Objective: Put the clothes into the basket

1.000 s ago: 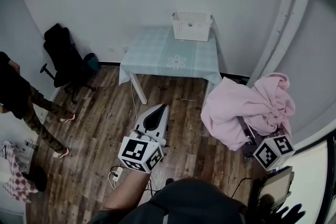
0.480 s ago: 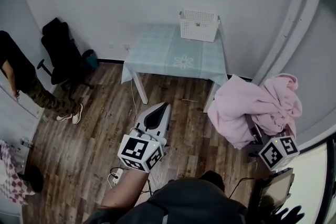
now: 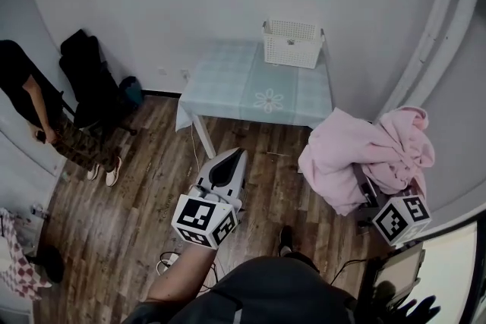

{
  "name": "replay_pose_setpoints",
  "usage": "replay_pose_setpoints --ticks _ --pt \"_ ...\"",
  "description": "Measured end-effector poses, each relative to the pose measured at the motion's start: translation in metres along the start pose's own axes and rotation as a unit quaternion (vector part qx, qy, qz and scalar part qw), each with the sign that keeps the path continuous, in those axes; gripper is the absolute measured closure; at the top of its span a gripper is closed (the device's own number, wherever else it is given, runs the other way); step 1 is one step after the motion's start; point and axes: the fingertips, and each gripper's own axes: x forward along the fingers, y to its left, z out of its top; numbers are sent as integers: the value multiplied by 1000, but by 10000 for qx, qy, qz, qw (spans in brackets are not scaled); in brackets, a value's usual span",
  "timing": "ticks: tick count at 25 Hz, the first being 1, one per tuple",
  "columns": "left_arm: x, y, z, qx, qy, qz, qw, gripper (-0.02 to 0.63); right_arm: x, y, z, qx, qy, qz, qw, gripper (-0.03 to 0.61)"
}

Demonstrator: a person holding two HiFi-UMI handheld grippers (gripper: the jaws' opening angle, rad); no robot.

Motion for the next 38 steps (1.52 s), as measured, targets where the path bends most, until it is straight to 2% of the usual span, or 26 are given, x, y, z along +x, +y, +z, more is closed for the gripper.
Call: replay_pose_setpoints --ticks 6,13,25,31,38 --pt "9 12 9 68 -16 185 9998 604 19 -5 11 -24 -64 124 9999 218" --pt "96 34 8 60 60 508 9987 604 91 -71 25 -11 -49 369 9993 218" --pt "188 53 9 149 130 972 9951 604 164 -151 36 -2 -13 707 9975 218" --pt "229 69 13 155 242 907 9955 604 203 -171 38 108 41 673 9977 218" --pt "280 103 15 94 160 586 9981 604 256 -178 35 55 133 481 9987 218"
